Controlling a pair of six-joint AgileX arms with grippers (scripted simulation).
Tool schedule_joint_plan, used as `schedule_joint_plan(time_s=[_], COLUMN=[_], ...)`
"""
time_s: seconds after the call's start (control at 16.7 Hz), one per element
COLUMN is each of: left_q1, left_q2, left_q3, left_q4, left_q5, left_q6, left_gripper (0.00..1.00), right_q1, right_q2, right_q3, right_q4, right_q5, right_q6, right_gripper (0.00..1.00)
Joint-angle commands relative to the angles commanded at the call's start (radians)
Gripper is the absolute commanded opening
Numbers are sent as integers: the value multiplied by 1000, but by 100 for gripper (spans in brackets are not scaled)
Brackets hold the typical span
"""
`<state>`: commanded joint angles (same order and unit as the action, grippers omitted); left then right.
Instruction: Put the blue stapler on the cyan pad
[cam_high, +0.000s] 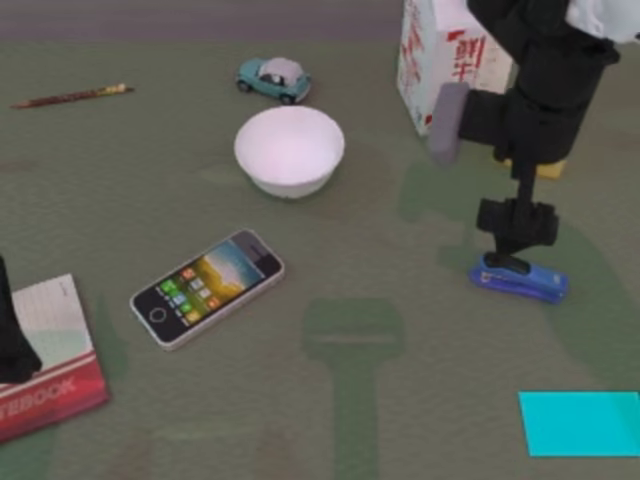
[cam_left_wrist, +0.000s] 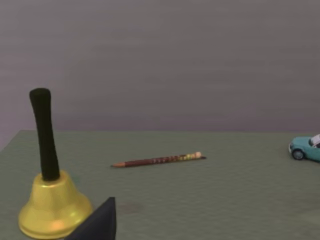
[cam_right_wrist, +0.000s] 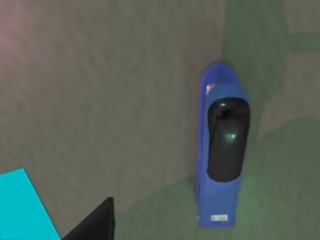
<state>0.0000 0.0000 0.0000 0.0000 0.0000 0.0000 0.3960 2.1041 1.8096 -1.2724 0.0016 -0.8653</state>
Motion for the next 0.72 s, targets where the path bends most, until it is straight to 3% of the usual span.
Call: schedule_joint_plan(time_s=[0.42, 0.72], left_q1=[0, 0], left_q2=[0, 0], left_q3=[0, 0], left_q4=[0, 0], left_q5=[0, 0], left_q6=[0, 0], left_gripper=[100, 100], right_q1=[-2, 2], right_q2=[10, 60], right_q3=[-9, -148], right_q4=[14, 210], right_q5=[0, 0], right_q6=[-4, -2], right_gripper=[100, 100])
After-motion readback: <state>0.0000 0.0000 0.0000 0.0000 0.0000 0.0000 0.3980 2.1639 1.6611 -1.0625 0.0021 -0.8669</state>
